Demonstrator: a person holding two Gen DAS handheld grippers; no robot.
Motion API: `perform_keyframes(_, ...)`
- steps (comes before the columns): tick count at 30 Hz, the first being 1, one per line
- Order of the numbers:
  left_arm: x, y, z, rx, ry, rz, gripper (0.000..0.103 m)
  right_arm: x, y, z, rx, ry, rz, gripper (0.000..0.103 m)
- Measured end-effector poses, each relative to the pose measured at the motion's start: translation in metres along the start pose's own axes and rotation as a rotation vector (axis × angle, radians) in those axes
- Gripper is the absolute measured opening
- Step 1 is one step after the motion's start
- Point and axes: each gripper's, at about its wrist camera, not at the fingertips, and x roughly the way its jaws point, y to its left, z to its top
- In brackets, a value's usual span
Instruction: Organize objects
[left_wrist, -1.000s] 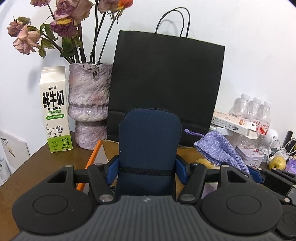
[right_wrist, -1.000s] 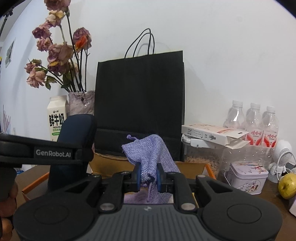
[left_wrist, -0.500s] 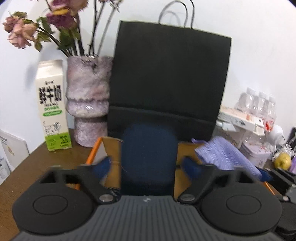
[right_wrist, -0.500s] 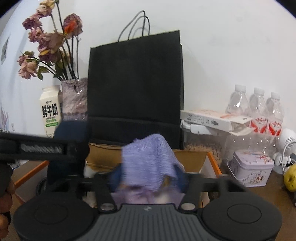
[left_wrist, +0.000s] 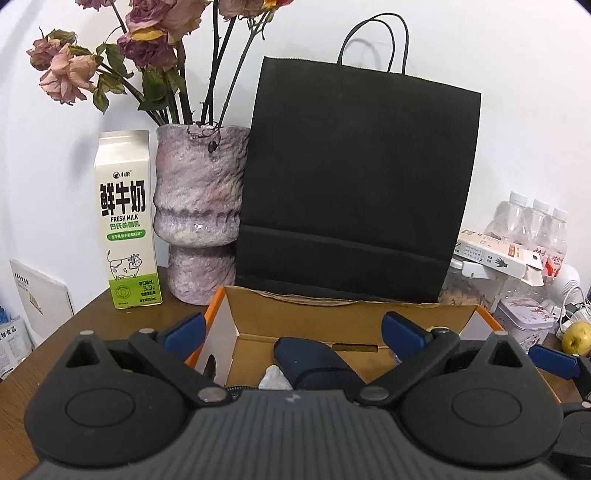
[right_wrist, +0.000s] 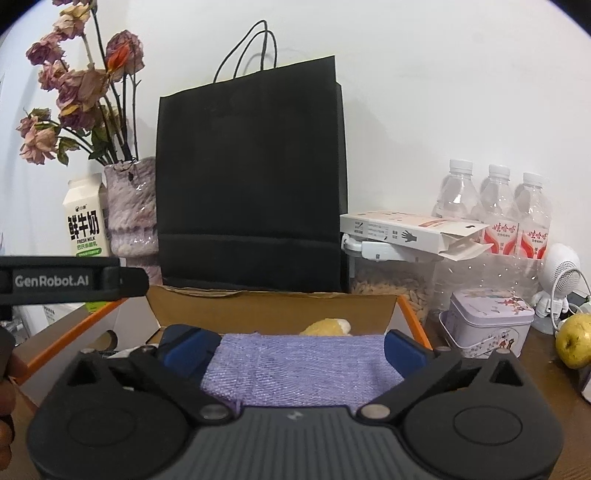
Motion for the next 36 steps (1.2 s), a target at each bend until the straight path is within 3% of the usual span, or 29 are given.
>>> perform_keyframes(14, -0.040, 0.001, 0.000, 0.038, -0.048, -0.017, 0.103, -0.034, 0.002, 0.002, 0.007, -0.040, 0.009, 0.103)
perform_keyframes(36, -0.147, 0.021, -0.041, 0.101, -0.030, -0.060, 0.103, -0.151, 0.016, -0.027, -0.008, -0.022, 0.016, 0.103)
